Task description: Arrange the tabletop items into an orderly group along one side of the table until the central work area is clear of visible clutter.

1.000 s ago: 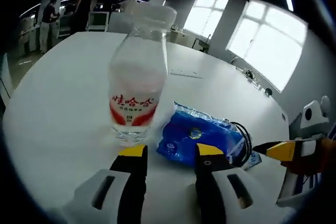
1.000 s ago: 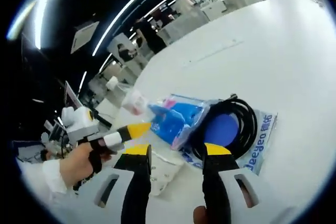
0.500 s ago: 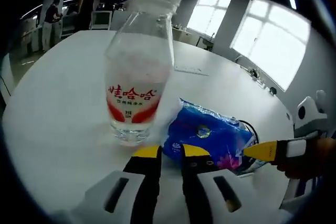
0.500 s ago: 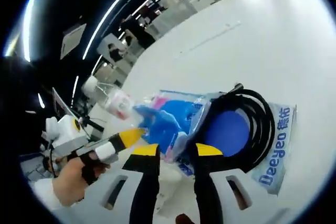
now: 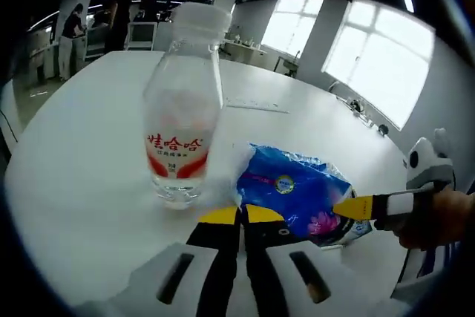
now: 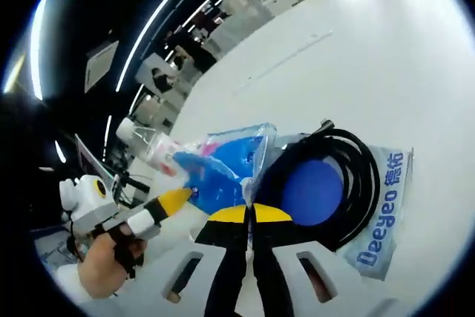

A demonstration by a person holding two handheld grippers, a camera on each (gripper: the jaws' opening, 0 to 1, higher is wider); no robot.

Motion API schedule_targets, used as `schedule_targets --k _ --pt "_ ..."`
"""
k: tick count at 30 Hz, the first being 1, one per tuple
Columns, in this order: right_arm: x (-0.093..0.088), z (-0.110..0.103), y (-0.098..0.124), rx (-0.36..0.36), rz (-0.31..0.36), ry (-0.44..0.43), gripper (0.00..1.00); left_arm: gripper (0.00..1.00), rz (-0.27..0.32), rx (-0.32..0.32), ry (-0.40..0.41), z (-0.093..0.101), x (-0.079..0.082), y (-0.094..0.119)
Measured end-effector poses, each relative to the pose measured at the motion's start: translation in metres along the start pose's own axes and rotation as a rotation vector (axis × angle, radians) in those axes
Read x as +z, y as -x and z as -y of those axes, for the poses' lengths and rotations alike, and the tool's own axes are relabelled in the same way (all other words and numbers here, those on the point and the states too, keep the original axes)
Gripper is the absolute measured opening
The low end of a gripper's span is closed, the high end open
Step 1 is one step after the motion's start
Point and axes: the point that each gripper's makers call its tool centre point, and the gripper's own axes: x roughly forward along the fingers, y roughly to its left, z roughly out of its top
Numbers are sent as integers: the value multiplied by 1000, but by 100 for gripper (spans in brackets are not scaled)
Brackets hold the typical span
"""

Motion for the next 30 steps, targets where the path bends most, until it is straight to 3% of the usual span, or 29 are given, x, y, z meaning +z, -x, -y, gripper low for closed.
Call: schedule_targets --k 7,12,21,30 --pt "17 -8 16 57 13 -15 0 0 21 5 -67 16 10 19" --pt "27 -14 33 102 15 48 0 0 24 6 -89 33 11 32" --pt "41 -3 62 131 29 62 0 0 22 8 -110 71 10 39" --pt "66 23 92 154 49 57 0 0 6 -9 -108 114 10 28"
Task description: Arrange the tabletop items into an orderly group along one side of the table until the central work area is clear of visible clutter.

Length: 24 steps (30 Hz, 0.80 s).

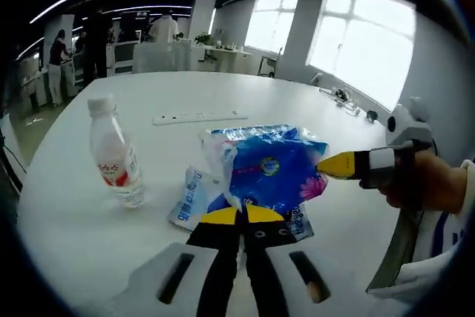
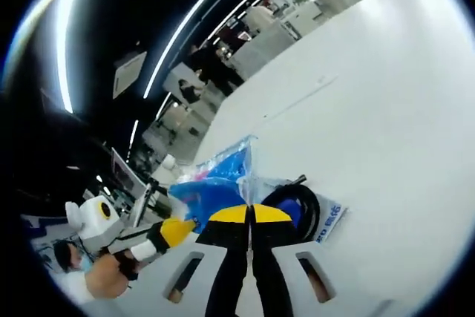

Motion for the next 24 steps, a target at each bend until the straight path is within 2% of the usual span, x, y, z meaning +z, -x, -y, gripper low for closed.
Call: schedule_targets --k 11,24 --pt "27 43 32 -10 -13 9 0 0 -2 -16 6 51 5 -31" --pt "63 109 71 -56 14 -4 0 0 -47 -63 -4 115 7 -87"
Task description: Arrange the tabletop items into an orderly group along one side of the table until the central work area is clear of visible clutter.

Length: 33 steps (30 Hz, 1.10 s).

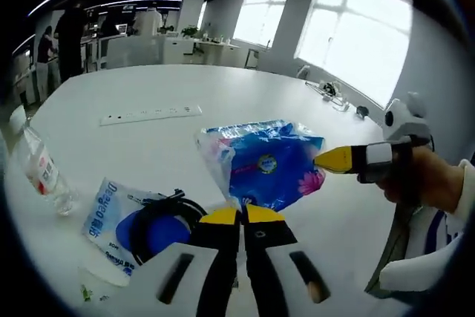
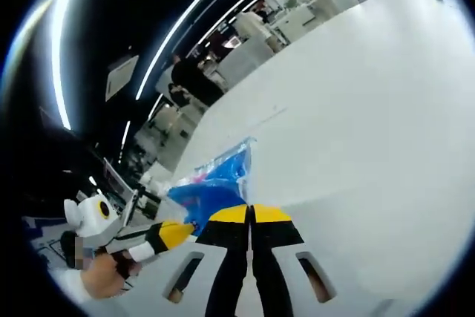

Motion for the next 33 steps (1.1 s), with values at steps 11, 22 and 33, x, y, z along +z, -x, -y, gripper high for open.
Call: schedule_targets --k 11,22,33 --pt "23 42 4 -37 19 -25 0 0 -50 -39 -19 25 4 -45" --pt "29 56 -9 -46 6 -11 0 0 -86 -23 -30 21 6 -68" --pt "29 80 -16 -77 -14 -9 0 0 -171 -22 -35 25 -6 -95"
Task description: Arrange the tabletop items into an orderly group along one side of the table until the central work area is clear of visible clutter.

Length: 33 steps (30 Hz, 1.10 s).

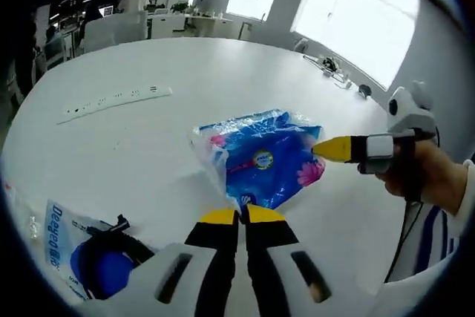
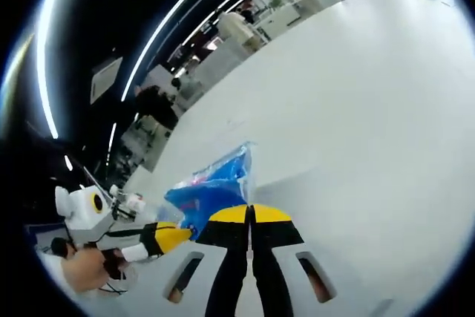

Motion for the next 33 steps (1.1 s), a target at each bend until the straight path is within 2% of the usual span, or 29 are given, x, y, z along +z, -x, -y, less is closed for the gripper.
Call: schedule_targets --k 3,9,14,19,24,33 --pt "2 8 -2 -10 0 -10 0 0 -23 -3 -23 4 -1 -8" --pt "-1 21 -11 -31 -13 -20 0 2 -85 -5 -48 1 -14 -20" --pt "-3 27 -20 -37 -22 -36 0 2 -95 12 8 -9 -20 -27" --pt "-4 34 -26 -43 -34 -44 0 3 -106 10 -4 -7 -22 -30" --pt "-8 38 -29 -51 -46 -54 0 3 -101 17 81 -13 -27 -33" --pt "-8 39 -34 -43 -62 2 0 3 -98 28 98 -14 -30 -32"
